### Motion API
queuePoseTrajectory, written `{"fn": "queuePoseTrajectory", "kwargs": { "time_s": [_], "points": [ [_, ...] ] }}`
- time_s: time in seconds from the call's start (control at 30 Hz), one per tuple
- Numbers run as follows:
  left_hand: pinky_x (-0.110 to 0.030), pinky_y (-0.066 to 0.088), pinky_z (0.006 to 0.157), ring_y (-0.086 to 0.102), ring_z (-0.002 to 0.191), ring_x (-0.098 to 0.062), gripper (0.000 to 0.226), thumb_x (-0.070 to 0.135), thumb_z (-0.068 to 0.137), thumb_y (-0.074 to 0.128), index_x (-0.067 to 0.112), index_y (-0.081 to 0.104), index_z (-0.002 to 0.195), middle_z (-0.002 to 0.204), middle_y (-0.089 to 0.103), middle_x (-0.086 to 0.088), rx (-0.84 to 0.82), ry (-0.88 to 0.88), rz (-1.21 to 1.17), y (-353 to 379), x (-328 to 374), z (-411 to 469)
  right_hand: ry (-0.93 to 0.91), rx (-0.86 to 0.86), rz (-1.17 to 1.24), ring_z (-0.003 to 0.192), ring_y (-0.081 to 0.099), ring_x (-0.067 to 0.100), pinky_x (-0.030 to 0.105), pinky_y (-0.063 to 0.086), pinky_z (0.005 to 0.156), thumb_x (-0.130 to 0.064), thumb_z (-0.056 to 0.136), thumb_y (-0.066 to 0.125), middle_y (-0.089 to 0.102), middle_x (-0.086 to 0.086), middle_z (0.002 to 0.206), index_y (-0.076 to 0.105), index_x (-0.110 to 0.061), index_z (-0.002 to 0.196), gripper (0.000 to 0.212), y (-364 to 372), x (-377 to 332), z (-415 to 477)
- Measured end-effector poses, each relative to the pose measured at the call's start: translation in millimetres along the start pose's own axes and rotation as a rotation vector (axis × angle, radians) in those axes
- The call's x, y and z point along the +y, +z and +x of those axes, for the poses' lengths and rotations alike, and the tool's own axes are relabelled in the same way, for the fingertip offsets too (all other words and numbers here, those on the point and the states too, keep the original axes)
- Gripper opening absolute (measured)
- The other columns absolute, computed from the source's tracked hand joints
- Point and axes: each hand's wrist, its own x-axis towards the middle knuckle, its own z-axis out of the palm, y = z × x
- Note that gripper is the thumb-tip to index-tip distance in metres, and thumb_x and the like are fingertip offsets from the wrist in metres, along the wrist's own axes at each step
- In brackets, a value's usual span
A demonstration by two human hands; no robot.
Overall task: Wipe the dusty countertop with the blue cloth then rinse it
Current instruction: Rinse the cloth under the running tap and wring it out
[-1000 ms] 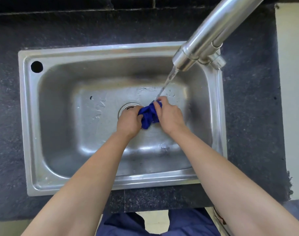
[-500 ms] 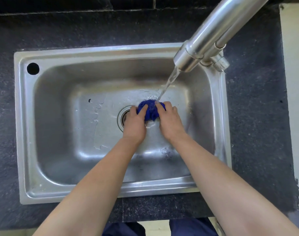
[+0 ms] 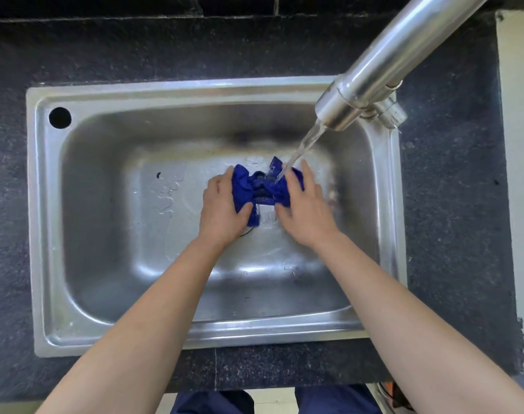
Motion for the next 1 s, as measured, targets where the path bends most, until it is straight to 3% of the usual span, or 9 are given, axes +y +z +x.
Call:
{"fn": "queuePoseTrajectory", "kwargs": {
  "time_s": [0.1,0.2,0.37,0.53,0.63,0.7,0.83,0.9,1.0],
  "points": [
    [-0.041,0.031,0.112,0.029,0.132,-0.037,0.095,0.023,0.082,0.071,0.020,0.014,0.158,0.159,0.019,-0.010,-0.081,0.080,0.201,10.8,-4.1,2.2,-0.040,-0.056,-0.173,0.122,0.034,0.038,0.042,0.040,0.104,-0.017,0.091,0.062,0.014,0.014,0.159,0.016,-0.015,0.157,0.081,17.3,-4.6,4.5],
    [-0.031,0.039,0.093,0.045,0.111,-0.033,0.075,0.012,0.090,0.059,0.017,0.024,0.156,0.133,0.039,-0.009,-0.010,0.043,0.141,17.0,0.4,7.7,-0.005,-0.007,-0.053,0.102,0.049,0.034,0.041,0.047,0.088,0.001,0.089,0.051,0.042,0.014,0.126,0.038,-0.011,0.142,0.056,17.3,-10.4,13.7],
    [-0.037,0.040,0.073,0.057,0.092,-0.041,0.029,0.024,0.102,0.046,0.006,0.055,0.122,0.104,0.057,-0.020,-0.035,0.030,0.196,1.2,9.1,23.2,0.148,-0.044,-0.060,0.095,0.062,0.039,0.038,0.039,0.070,-0.034,0.103,0.042,0.065,0.016,0.102,0.050,-0.009,0.106,0.026,-5.7,-6.2,17.3],
    [-0.033,0.034,0.063,0.054,0.074,-0.030,0.052,0.048,0.104,0.032,0.015,0.049,0.067,0.068,0.057,-0.003,0.006,-0.071,0.126,-9.5,13.5,14.3,0.334,0.086,0.208,0.098,0.061,0.036,0.034,0.039,0.071,-0.055,0.097,0.043,0.062,0.009,0.092,0.063,-0.017,0.099,0.043,-25.8,0.2,2.3],
    [-0.032,0.041,0.075,0.058,0.096,-0.028,0.039,0.051,0.097,0.044,0.018,0.064,0.098,0.092,0.063,-0.007,-0.081,-0.088,-0.042,-5.9,6.1,16.4,0.251,0.047,0.263,0.126,0.050,0.033,0.039,0.045,0.095,-0.051,0.089,0.061,0.044,0.011,0.142,0.030,-0.024,0.148,0.072,-19.9,-0.7,-4.0],
    [-0.034,0.038,0.100,0.045,0.126,-0.029,0.044,0.040,0.097,0.049,0.018,0.056,0.135,0.130,0.055,-0.013,-0.062,-0.081,-0.035,-8.8,-1.7,15.7,0.200,0.030,0.216,0.142,0.029,0.036,0.045,0.035,0.112,-0.056,0.087,0.062,0.014,0.013,0.160,0.012,-0.033,0.157,0.089,-10.7,-8.5,-4.6],
    [-0.042,0.024,0.119,0.026,0.146,-0.027,0.044,0.022,0.103,0.041,0.015,0.046,0.146,0.157,0.035,-0.009,0.020,-0.070,0.065,-19.5,-20.3,12.7,0.170,-0.070,0.019,0.145,-0.003,0.048,0.059,0.018,0.115,-0.088,0.072,0.048,-0.024,0.010,0.161,0.006,-0.046,0.154,0.102,19.5,-39.9,10.1],
    [-0.044,0.025,0.119,0.026,0.147,-0.025,0.043,0.017,0.102,0.041,0.013,0.050,0.143,0.159,0.032,-0.006,-0.027,-0.056,0.065,-22.0,-30.4,13.1,0.159,-0.033,-0.021,0.144,-0.006,0.049,0.064,0.009,0.113,-0.089,0.068,0.050,-0.016,0.012,0.162,0.025,-0.043,0.149,0.096,36.3,-50.4,20.6],
    [-0.042,0.023,0.120,0.022,0.150,-0.023,0.047,0.009,0.096,0.045,0.012,0.051,0.143,0.161,0.028,-0.003,-0.057,-0.035,0.076,-21.0,-35.2,11.1,0.085,0.159,-0.043,0.130,0.025,0.044,0.061,0.030,0.103,-0.055,0.079,0.070,0.034,0.018,0.144,0.056,-0.022,0.122,0.056,47.1,-50.0,31.0]
  ]
}}
